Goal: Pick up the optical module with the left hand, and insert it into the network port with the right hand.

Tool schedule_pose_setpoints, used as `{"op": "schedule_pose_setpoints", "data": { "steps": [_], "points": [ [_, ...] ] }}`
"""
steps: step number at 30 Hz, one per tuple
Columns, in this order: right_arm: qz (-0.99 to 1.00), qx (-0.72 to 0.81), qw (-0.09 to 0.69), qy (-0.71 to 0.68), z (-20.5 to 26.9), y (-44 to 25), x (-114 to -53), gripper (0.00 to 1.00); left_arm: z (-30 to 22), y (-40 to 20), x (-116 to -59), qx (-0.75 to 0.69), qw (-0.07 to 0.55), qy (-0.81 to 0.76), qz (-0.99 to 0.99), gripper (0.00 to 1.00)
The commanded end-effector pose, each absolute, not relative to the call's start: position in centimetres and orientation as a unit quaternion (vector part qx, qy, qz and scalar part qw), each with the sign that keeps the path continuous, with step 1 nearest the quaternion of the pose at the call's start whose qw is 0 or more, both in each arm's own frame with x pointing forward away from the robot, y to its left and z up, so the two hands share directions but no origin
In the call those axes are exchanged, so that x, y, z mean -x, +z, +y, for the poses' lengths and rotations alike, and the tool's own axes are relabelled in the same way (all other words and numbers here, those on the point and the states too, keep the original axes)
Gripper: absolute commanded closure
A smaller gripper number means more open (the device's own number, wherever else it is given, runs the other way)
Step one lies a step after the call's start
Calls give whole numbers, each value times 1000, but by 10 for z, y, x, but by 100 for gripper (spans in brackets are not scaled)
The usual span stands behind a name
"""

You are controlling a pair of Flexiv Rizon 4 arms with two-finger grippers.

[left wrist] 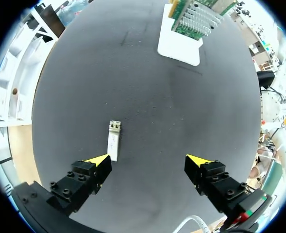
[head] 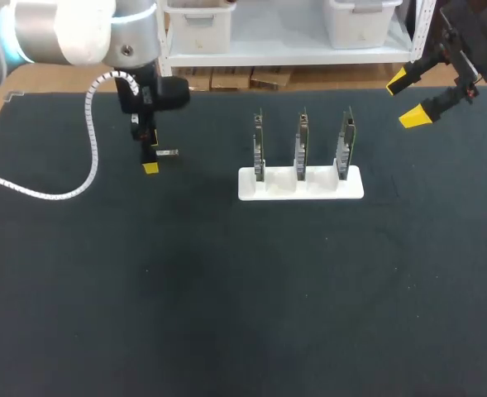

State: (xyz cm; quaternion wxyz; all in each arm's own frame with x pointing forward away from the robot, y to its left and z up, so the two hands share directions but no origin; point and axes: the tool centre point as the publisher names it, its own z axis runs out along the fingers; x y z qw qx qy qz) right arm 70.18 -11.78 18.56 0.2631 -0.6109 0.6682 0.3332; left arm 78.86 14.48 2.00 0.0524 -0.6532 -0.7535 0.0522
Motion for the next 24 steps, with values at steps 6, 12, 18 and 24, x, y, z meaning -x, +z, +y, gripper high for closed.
{"op": "schedule_pose_setpoints", "data": {
  "steps": [6, 12, 18, 24],
  "points": [
    [669, 610, 264, 332, -118, 186, -700, 0, 145, 20, -802, 654, 42, 52, -754, 0],
    [669, 610, 264, 332, -118, 186, -700, 0, 142, 15, -814, 663, 36, 56, -746, 0],
    [669, 610, 264, 332, -118, 186, -700, 0, 138, 10, -823, 671, 43, 56, -738, 0],
    [669, 610, 264, 332, -118, 186, -700, 0, 138, 1, -825, 672, 56, 61, -736, 0]
  ]
}}
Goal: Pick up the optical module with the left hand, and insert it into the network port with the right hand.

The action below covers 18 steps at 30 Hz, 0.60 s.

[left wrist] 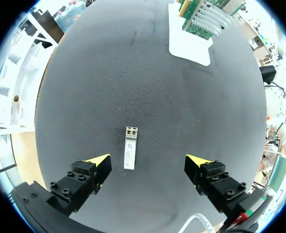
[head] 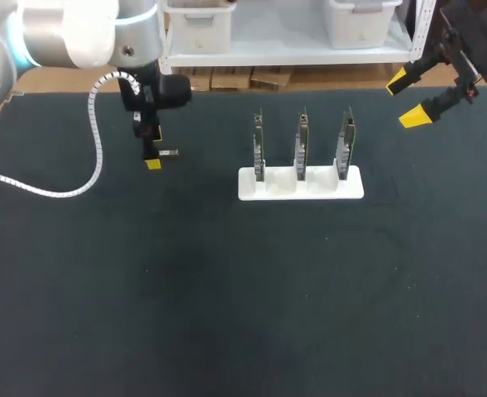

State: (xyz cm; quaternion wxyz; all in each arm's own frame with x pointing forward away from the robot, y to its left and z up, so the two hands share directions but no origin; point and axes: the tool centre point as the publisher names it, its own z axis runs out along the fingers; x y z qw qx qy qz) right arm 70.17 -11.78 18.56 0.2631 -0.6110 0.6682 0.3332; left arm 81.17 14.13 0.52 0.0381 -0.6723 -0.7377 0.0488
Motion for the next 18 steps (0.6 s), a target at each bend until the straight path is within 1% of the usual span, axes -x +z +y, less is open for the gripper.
{"op": "schedule_pose_setpoints", "data": {
  "steps": [1, 18],
  "points": [
    [669, 610, 264, 332, -118, 186, -700, 0, 138, -1, -825, 671, 56, 61, -736, 0],
    [669, 610, 264, 332, -118, 186, -700, 0, 144, -11, -826, 663, 62, 72, -743, 0]
  ]
}}
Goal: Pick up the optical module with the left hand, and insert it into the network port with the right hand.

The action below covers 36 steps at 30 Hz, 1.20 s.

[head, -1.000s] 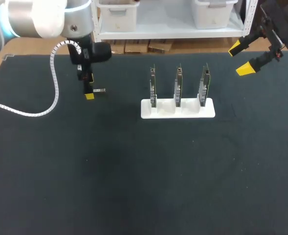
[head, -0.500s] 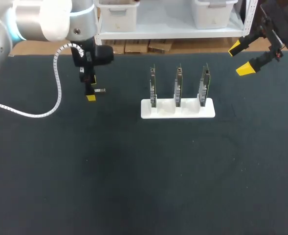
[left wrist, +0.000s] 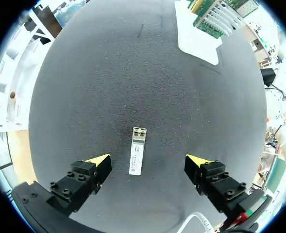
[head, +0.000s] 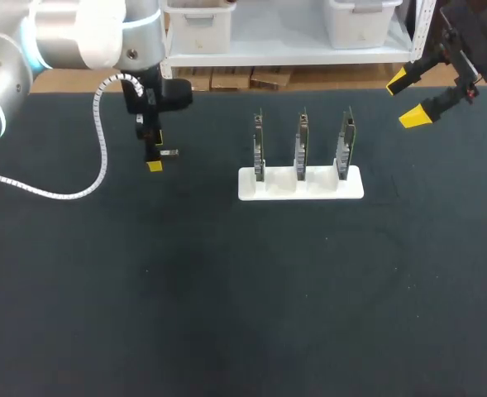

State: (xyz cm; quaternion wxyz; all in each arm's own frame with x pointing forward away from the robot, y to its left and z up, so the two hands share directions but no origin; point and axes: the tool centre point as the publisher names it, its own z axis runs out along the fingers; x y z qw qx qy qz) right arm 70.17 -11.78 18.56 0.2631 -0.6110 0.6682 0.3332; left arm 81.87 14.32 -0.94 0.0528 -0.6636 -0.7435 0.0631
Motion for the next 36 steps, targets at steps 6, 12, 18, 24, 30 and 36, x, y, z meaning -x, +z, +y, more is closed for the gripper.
{"op": "schedule_pose_setpoints", "data": {
  "steps": [6, 12, 18, 24, 30, 36],
  "points": [
    [669, 610, 264, 332, -118, 186, -700, 0, 148, -12, -830, 662, 65, 72, -743, 0],
    [669, 610, 264, 332, -118, 186, -700, 0, 148, -12, -837, 664, 66, 71, -741, 0],
    [669, 610, 264, 332, -118, 186, -700, 0, 148, -12, -843, 665, 69, 67, -740, 0],
    [669, 610, 264, 332, -118, 186, -700, 0, 152, -14, -848, 665, 73, 70, -740, 0],
    [669, 610, 264, 332, -118, 186, -700, 0, 152, -20, -849, 663, 75, 80, -741, 0],
    [669, 610, 264, 332, -118, 186, -700, 0, 151, -24, -847, 661, 80, 94, -741, 0]
  ]
}}
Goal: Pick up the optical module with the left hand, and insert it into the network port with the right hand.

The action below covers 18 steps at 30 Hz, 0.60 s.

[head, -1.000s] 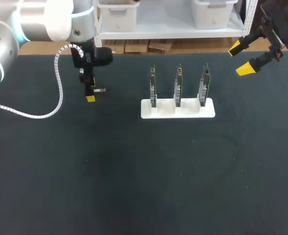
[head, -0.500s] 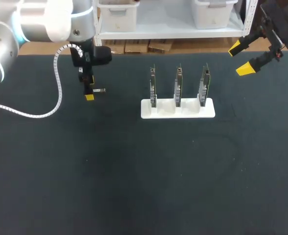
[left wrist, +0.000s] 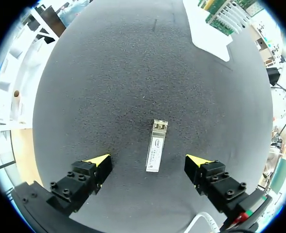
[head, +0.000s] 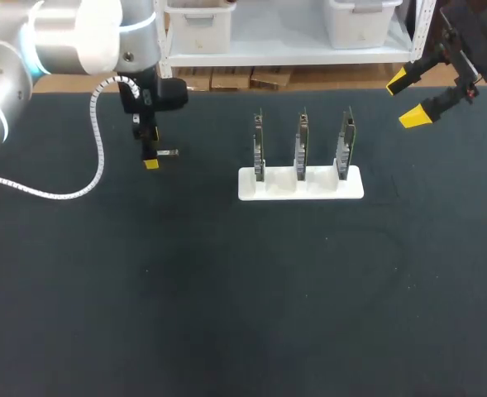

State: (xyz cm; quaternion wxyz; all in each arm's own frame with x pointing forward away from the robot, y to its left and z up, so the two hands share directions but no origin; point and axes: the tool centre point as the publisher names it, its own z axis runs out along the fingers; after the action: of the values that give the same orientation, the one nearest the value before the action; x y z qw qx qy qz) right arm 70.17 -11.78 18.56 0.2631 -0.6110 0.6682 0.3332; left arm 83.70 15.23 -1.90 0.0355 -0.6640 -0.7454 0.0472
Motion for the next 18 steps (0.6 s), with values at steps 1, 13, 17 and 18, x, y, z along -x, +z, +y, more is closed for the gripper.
{"op": "schedule_pose_setpoints", "data": {
  "steps": [1, 13, 17, 18],
  "points": [
    [669, 610, 264, 332, -118, 186, -700, 0, 151, -24, -847, 660, 80, 95, -741, 0],
    [669, 610, 264, 332, -118, 186, -700, 0, 154, -22, -835, 665, 87, 97, -735, 100],
    [669, 610, 264, 332, -118, 186, -700, 0, 155, -26, -830, 664, 91, 104, -735, 100],
    [669, 610, 264, 332, -118, 186, -700, 0, 155, -27, -829, 664, 91, 105, -735, 100]
  ]
}}
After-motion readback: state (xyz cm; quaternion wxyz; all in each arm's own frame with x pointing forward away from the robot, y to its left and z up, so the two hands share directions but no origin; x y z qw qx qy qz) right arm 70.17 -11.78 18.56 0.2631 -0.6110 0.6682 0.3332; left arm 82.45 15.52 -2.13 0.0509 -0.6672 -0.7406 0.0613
